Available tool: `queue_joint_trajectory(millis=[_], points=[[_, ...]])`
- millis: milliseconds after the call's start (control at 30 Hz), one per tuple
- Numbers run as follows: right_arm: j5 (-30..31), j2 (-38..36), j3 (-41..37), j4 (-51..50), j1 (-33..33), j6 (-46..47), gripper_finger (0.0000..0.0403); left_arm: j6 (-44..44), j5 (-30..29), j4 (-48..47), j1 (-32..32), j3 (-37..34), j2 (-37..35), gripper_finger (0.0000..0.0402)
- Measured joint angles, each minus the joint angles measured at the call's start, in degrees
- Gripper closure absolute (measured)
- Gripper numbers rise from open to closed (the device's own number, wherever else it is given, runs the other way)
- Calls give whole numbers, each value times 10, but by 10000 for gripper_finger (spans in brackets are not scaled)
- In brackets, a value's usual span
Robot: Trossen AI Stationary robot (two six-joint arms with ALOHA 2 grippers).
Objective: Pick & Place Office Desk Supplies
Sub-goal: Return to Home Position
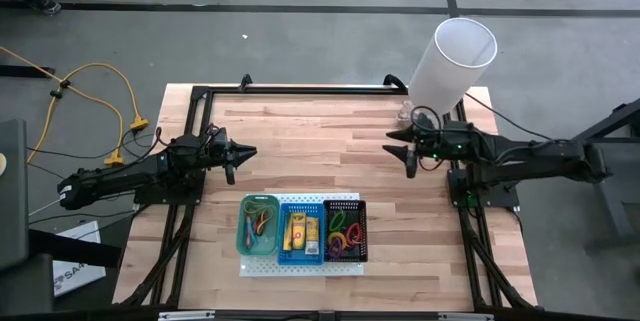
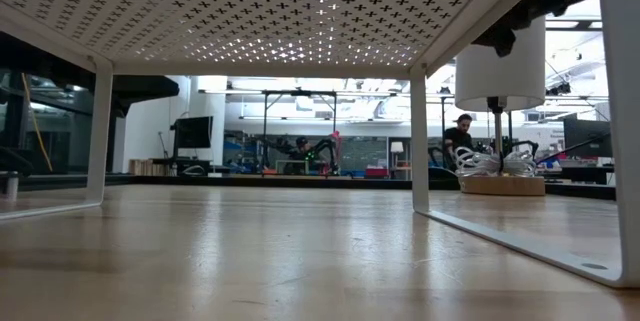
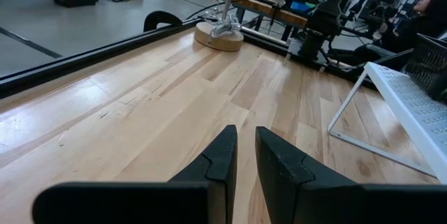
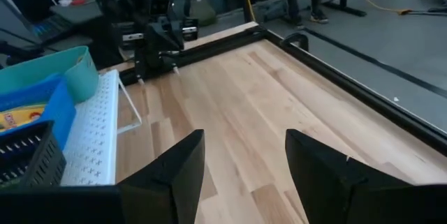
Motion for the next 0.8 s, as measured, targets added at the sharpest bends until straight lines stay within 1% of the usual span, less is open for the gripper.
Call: queue_joint_trajectory(millis=[200, 433, 567, 800], points=[[6, -39, -37, -2, 0, 7, 215, 0, 0, 0, 0, 0, 0, 351], [51, -94, -94, 5, 0, 30, 215, 0, 0, 0, 0, 0, 0, 351], [54, -132, -133, 23, 0, 30, 215, 0, 0, 0, 0, 0, 0, 351], [52, -193, -166, 25, 0, 32, 215, 0, 0, 0, 0, 0, 0, 351]])
